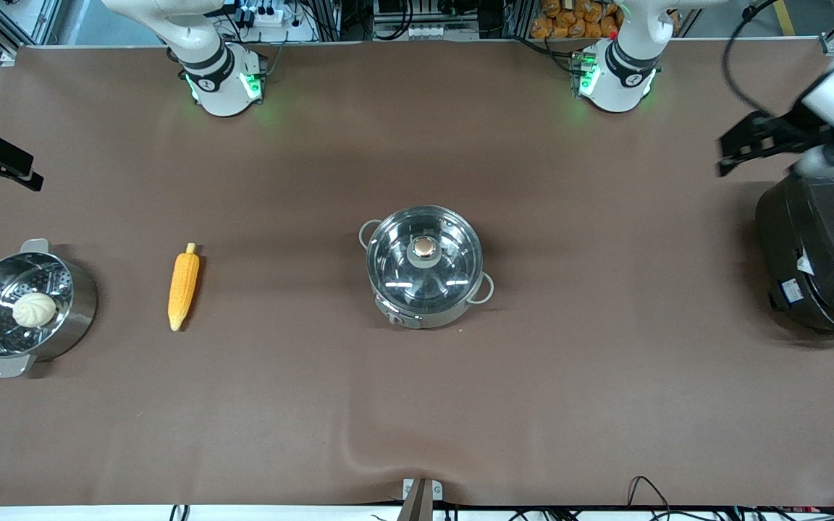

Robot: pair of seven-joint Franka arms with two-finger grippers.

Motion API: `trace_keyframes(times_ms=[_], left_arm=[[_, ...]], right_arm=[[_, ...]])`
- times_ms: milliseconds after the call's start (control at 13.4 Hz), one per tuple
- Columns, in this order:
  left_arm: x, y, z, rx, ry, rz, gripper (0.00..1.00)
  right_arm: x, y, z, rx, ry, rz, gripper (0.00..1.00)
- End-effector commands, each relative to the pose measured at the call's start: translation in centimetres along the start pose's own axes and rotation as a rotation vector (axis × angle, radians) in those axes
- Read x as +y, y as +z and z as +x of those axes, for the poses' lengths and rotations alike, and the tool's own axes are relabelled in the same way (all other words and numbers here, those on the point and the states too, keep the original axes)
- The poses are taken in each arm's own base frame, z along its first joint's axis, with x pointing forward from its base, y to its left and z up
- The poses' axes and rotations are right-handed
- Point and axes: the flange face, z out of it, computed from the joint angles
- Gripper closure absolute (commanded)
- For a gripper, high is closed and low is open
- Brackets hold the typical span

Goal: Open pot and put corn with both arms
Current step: 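Reach the left gripper down to the glass lid knob on the pot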

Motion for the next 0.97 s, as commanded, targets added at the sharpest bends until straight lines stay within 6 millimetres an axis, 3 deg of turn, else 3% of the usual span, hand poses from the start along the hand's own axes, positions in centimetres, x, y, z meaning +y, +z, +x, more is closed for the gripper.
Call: trace_keyframes(times_ms=[0, 224, 299, 449, 898], left_arm=[[6.4, 1.8, 1.7, 0.013, -0.003, -0.044, 0.0], [14.2, 6.0, 2.6, -0.002, 0.045, -0.07, 0.0], [17.6, 6.9, 2.4, -0.005, -0.001, -0.076, 0.0], [22.6, 8.8, 2.4, -0.029, -0.104, -0.082, 0.0], [31.7, 15.7, 1.9, -0.01, -0.185, -0.06, 0.0]], right_arm=[[-0.3, -0.3, 0.2, 0.002, 0.009, 0.003, 0.0], [-0.8, -0.2, 0.2, -0.001, 0.0, 0.003, 0.0], [-0.9, -0.2, 0.2, 0.0, 0.0, 0.003, 0.0], [-0.9, -0.1, 0.3, 0.0, 0.0, 0.003, 0.0], [-0.9, 0.0, 0.3, -0.003, 0.0, 0.003, 0.0]])
